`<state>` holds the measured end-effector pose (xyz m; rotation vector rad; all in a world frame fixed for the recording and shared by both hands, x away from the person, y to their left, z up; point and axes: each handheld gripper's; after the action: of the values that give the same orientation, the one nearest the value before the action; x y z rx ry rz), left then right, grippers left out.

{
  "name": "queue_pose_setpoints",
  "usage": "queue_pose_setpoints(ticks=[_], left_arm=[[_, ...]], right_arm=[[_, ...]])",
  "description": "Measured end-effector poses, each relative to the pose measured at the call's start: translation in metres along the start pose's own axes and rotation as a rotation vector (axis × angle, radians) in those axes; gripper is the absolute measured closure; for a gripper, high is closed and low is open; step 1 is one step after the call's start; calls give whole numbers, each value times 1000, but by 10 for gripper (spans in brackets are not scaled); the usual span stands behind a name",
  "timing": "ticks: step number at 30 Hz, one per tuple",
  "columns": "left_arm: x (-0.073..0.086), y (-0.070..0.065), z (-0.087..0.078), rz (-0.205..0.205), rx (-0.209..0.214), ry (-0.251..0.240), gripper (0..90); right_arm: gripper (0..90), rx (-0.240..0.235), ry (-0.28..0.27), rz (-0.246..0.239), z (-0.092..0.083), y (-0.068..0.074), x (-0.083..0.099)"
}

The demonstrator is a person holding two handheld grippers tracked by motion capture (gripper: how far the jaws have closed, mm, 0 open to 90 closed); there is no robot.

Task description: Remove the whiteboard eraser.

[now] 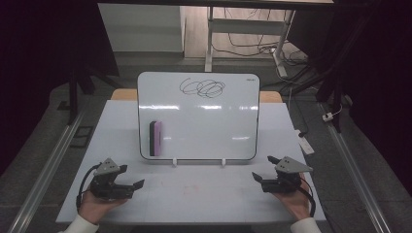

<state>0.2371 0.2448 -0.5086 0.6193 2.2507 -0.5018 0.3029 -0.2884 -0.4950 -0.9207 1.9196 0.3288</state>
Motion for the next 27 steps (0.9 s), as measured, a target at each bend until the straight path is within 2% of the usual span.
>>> queue_pose_setpoints(ticks=[5,12,19,22,27], left_arm=[[1,2,-1,-10,-5,0,119],[0,4,-4,-31,-10,3,129],[-2,0,-9,-31,-15,-5,132],[-7,-3,-12,-27,-11,-12,132],[-26,-12,-24,8,-16,-52,135]], right_arm=[[170,27,-6,-14,-1,4,1],[181,32,4,5,1,2,2],[187,36,1,-5,1,4,2],[188,33,-2,-6,0,5,0],[192,34,-17,0,-3,5,-2]])
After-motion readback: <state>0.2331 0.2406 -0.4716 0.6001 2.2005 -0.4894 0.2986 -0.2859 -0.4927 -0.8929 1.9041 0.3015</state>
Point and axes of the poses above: each handheld gripper's, and its own axes: z roughly forward along the jaws, x roughly out of its underside, y roughly to its left, and after that the axes turned 1 degree about y, right-handed
